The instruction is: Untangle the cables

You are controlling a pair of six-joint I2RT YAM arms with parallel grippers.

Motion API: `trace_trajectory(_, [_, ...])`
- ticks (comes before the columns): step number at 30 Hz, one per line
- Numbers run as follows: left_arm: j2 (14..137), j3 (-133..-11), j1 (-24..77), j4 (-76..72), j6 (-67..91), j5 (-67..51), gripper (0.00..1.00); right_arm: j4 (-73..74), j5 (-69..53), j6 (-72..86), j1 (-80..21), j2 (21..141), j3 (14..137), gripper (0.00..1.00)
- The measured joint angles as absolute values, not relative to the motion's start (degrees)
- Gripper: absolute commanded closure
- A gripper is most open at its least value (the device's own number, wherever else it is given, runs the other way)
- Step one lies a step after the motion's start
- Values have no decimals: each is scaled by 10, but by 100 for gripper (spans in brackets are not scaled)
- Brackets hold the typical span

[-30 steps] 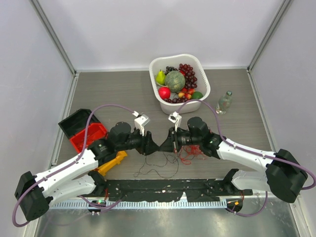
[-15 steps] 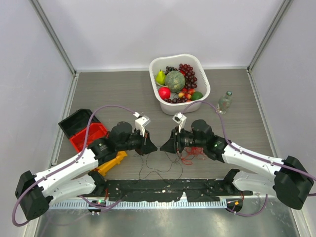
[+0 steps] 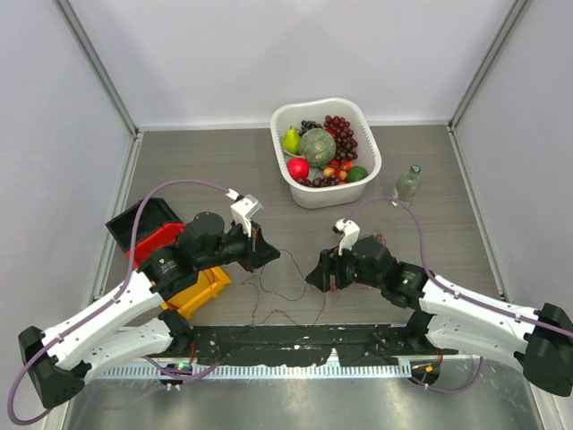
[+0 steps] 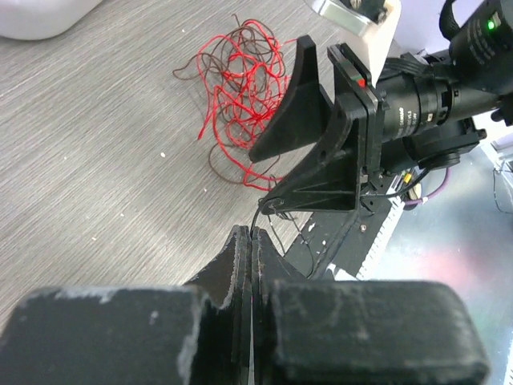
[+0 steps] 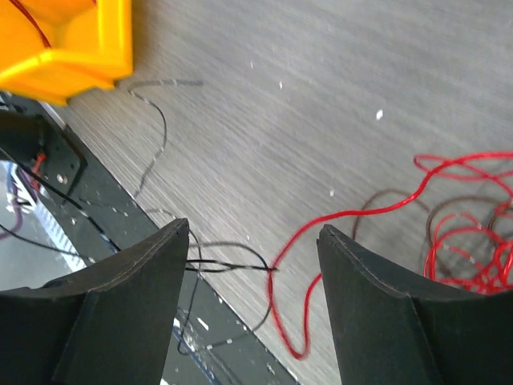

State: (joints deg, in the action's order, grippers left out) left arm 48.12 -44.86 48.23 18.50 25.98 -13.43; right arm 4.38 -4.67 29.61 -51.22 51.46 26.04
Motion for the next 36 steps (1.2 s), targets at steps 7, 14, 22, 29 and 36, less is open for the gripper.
trace_trajectory(7, [486,-454,482,217,248,-124,100,65,-25,322,-528,515,235,67])
trace_trajectory(14, [476,-497,482,260,222,-91,100,92,17,349,-529,527,230,37])
trace_trajectory(22, [456,-507,482,273,217,-76,100,103,-1,365,-529,408,210,28])
trace_trajectory(29, [463,-507,482,280,213,-75,100,67,-32,366,-531,343,206,33])
trace_trajectory(36, [463,-508,482,281,206,-75,100,22,-18,363,-533,481,193,71])
